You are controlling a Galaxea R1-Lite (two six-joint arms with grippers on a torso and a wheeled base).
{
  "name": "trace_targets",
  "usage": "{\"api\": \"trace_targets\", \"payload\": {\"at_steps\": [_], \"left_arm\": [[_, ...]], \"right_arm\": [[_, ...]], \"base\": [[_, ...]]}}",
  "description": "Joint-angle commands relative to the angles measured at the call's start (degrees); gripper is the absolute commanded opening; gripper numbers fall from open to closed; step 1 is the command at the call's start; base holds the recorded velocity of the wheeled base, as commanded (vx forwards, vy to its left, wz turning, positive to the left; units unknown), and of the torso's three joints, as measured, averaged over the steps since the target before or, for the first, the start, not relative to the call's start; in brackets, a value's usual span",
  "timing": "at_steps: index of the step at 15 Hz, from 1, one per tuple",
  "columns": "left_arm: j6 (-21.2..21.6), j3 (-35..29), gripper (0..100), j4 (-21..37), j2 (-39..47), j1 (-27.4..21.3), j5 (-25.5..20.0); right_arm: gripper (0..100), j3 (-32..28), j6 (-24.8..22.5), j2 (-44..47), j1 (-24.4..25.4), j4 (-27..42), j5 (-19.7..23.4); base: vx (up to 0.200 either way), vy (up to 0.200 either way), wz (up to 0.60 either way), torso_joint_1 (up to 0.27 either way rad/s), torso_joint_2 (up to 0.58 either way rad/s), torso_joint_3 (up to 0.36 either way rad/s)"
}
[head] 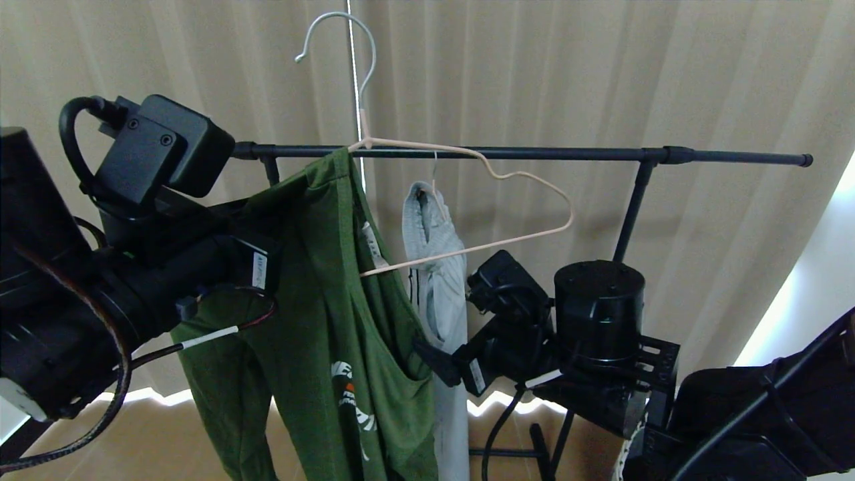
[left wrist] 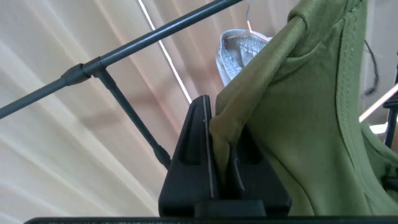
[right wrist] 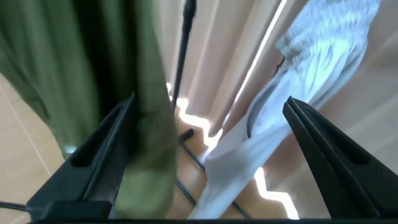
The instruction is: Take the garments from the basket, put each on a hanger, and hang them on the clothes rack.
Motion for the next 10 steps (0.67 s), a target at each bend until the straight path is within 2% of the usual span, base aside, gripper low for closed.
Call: {"api": "trace_targets", "payload": {"at_steps": [1,3,6,10], "left_arm": [[-0.43,-0.06,0,-0.06,-0.09,0.20,0.03],[-0.43,0.03,0,-0.06,-0.09,0.56,0.03],[-0.25,0.47,0,-0.06,-0.53,2.93,0.03],[0.27,4.25,0,-0.06,-3.08,4.16,-0.06]], "right_arm": [[100,1.57,-0.01,0.15,-0.71,0.04,-0.76],[100,2.45,-0.01,-0.38,-1.33,0.04,-1.47],[100,6.23,-0.10,-4.42,-6.07,0.04,-1.91],[100,6.40,-1.86,-7.50,-12.67,0.04,-1.91]], "base": [[0.000,0.000,0.00,0.000,0.00,0.000],[0.000,0.000,0.00,0.000,0.00,0.000],[0.000,0.000,0.00,0.000,0.00,0.000],[0.000,0.000,0.00,0.000,0.00,0.000]]}}
